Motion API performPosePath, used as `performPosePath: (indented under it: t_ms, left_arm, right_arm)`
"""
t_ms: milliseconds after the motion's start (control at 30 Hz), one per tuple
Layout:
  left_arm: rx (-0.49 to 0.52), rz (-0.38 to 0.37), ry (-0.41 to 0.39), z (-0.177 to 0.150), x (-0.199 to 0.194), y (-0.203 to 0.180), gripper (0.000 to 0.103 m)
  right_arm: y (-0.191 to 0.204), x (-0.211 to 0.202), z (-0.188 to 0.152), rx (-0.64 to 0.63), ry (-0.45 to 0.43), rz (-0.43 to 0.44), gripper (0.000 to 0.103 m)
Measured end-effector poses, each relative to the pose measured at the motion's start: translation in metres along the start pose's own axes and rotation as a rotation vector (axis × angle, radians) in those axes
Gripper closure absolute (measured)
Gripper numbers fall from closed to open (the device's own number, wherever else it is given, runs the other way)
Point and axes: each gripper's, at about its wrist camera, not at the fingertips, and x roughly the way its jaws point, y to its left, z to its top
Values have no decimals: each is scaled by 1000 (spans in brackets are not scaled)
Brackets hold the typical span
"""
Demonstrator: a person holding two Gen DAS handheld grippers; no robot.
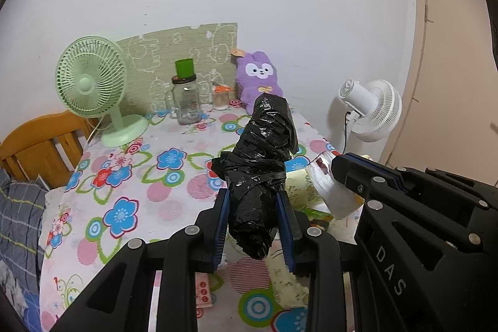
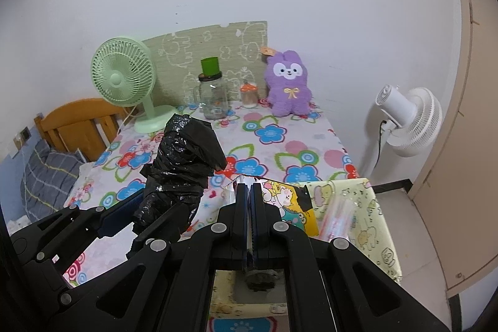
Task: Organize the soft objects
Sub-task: 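Lift and carry the black bundle and yellow pouch over the gift box with both tools, then lower the black bundle into the box with left tool while right tool releases the pouch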
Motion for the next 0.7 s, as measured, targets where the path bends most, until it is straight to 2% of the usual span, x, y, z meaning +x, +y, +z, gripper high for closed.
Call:
performPosePath:
  t_ms: [700]
  left_arm:
    - [40,-57,50,-1,29,-49,74]
  right_arm:
    - [-54,11,-13,45,37,-55,99]
